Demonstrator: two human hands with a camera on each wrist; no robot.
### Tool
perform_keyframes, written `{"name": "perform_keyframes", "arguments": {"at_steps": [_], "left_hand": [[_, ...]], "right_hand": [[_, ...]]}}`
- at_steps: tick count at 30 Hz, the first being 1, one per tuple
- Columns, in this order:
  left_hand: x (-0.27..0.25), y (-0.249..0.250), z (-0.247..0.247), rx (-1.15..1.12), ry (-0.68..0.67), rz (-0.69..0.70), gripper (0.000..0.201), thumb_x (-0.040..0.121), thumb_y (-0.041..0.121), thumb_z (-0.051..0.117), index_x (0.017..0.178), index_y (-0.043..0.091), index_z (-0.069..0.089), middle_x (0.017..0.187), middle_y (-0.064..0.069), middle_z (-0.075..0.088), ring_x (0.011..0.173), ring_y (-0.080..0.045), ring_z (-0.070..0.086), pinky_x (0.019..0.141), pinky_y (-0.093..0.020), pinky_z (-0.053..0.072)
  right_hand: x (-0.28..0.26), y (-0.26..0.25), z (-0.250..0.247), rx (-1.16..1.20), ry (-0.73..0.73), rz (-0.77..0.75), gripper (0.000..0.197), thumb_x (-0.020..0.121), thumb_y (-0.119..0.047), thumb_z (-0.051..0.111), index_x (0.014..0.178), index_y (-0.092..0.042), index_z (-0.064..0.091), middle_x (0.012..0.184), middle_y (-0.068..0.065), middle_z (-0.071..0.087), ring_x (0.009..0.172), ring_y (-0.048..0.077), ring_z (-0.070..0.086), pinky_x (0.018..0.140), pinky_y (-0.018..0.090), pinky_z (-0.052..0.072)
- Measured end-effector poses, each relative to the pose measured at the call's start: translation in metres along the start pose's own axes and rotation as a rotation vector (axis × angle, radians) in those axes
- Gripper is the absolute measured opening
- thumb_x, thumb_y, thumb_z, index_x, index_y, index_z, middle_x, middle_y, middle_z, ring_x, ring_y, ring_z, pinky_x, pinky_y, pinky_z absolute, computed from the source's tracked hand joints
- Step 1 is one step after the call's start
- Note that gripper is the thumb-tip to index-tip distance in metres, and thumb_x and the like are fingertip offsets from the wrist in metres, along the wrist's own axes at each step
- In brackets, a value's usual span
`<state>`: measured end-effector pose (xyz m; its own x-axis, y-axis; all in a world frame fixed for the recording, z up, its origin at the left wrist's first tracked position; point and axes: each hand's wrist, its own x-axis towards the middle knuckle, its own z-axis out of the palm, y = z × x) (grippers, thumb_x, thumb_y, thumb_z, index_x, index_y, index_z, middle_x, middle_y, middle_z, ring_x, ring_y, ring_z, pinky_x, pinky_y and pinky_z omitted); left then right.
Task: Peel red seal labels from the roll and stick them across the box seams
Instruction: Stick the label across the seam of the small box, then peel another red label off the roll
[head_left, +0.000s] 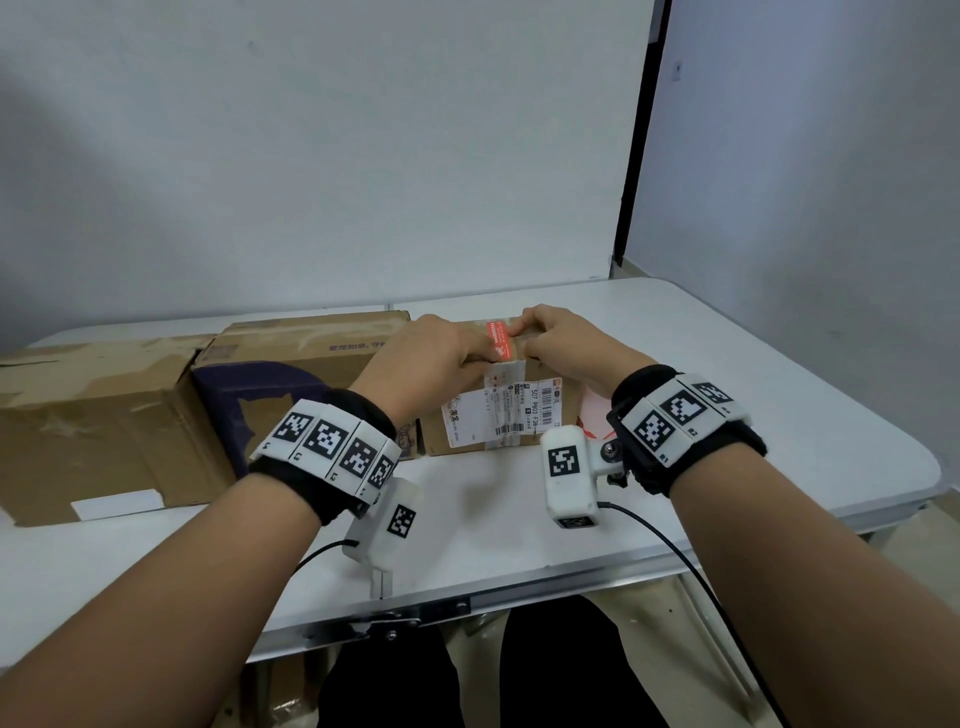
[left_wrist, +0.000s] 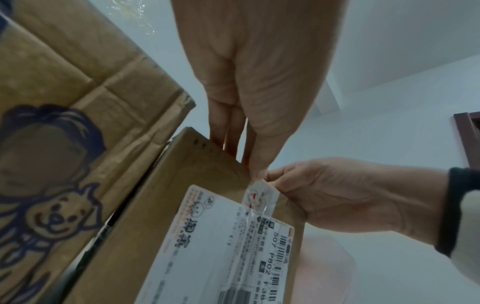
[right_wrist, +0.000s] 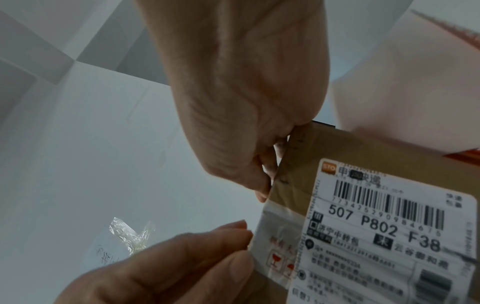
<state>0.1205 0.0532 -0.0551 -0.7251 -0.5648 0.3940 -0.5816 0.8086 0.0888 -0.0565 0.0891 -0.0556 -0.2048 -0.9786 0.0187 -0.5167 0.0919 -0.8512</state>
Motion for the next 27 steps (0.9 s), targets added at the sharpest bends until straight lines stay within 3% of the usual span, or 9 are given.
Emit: {"name": "perform_keyframes", "arguments": {"at_steps": [3, 6, 8, 9, 11, 13, 17, 23, 27], "left_hand": [[0.002, 0.006, -0.007, 0.049, 0.015, -0.077, 0.019, 0.091, 0.036, 0.055, 0.1, 0.028, 0.069, 0.09, 0.006, 0.074, 0.083, -0.018, 0.067, 0.071, -0.038, 0.054], [0.007, 0.011, -0.014, 0.074, 0.041, -0.136, 0.021, 0.093, 0.036, 0.049, 0.102, 0.03, 0.068, 0.096, 0.008, 0.072, 0.091, -0.019, 0.064, 0.074, -0.038, 0.053], [0.011, 0.015, -0.017, 0.026, 0.097, -0.148, 0.022, 0.094, 0.033, 0.049, 0.103, 0.027, 0.068, 0.102, 0.008, 0.072, 0.094, -0.019, 0.064, 0.077, -0.038, 0.052], [0.014, 0.018, -0.017, -0.005, 0.132, -0.137, 0.022, 0.094, 0.032, 0.049, 0.103, 0.026, 0.067, 0.105, 0.008, 0.071, 0.096, -0.018, 0.063, 0.079, -0.038, 0.051], [0.023, 0.027, -0.017, -0.075, 0.156, -0.092, 0.02, 0.095, 0.032, 0.049, 0.106, 0.027, 0.066, 0.109, 0.009, 0.069, 0.102, -0.015, 0.061, 0.083, -0.033, 0.047], [0.036, 0.042, -0.012, -0.129, 0.092, -0.035, 0.022, 0.094, 0.03, 0.051, 0.111, 0.028, 0.064, 0.109, 0.009, 0.061, 0.11, -0.011, 0.051, 0.087, -0.028, 0.038], [0.061, 0.072, 0.007, 0.029, -0.079, 0.187, 0.03, 0.089, 0.032, 0.055, 0.119, 0.035, 0.059, 0.121, 0.01, 0.054, 0.118, -0.014, 0.037, 0.09, -0.031, 0.023], [0.077, 0.09, 0.027, 0.172, -0.175, 0.331, 0.02, 0.086, 0.04, 0.059, 0.104, 0.036, 0.066, 0.117, 0.006, 0.046, 0.109, -0.016, 0.042, 0.092, -0.033, 0.029], [0.081, 0.089, 0.032, 0.13, -0.17, 0.309, 0.014, 0.087, 0.039, 0.058, 0.096, 0.034, 0.068, 0.112, 0.006, 0.049, 0.107, -0.015, 0.046, 0.092, -0.034, 0.03]], "right_hand": [[-0.006, 0.0, -0.011, 0.012, 0.01, -0.045, 0.028, 0.088, -0.001, 0.051, 0.113, -0.009, 0.062, 0.119, 0.009, 0.064, 0.099, 0.023, 0.062, 0.083, 0.033, 0.055], [-0.009, -0.001, -0.031, -0.004, 0.143, -0.123, 0.032, 0.088, 0.001, 0.045, 0.108, -0.012, 0.066, 0.12, -0.002, 0.06, 0.086, 0.006, 0.057, 0.062, 0.014, 0.044], [-0.005, 0.002, -0.046, -0.01, 0.2, -0.163, 0.032, 0.088, 0.003, 0.043, 0.102, -0.014, 0.067, 0.119, -0.006, 0.061, 0.067, -0.006, 0.052, 0.053, 0.008, 0.037], [-0.003, 0.005, -0.053, 0.007, 0.23, -0.161, 0.035, 0.088, 0.005, 0.041, 0.098, -0.015, 0.067, 0.115, -0.006, 0.062, 0.062, -0.005, 0.052, 0.052, 0.009, 0.038], [0.0, 0.013, -0.062, 0.047, 0.317, -0.127, 0.041, 0.083, 0.01, 0.038, 0.088, -0.018, 0.067, 0.108, -0.003, 0.066, 0.081, 0.008, 0.061, 0.063, 0.017, 0.044], [0.001, 0.022, -0.068, 0.054, 0.383, -0.091, 0.045, 0.077, 0.012, 0.036, 0.076, -0.02, 0.067, 0.103, 0.001, 0.069, 0.098, 0.019, 0.063, 0.074, 0.024, 0.048], [-0.009, 0.037, -0.077, 0.046, 0.402, -0.044, 0.042, 0.071, 0.012, 0.036, 0.064, -0.019, 0.064, 0.085, 0.002, 0.068, 0.091, 0.023, 0.063, 0.081, 0.034, 0.053], [-0.025, 0.049, -0.095, -0.018, 0.277, -0.04, 0.038, 0.072, 0.012, 0.039, 0.059, -0.015, 0.062, 0.069, 0.001, 0.064, 0.073, 0.013, 0.059, 0.066, 0.021, 0.047], [-0.034, 0.048, -0.103, -0.084, 0.099, -0.041, 0.032, 0.076, 0.008, 0.045, 0.068, -0.013, 0.067, 0.068, -0.001, 0.067, 0.068, 0.008, 0.061, 0.061, 0.014, 0.044]]}}
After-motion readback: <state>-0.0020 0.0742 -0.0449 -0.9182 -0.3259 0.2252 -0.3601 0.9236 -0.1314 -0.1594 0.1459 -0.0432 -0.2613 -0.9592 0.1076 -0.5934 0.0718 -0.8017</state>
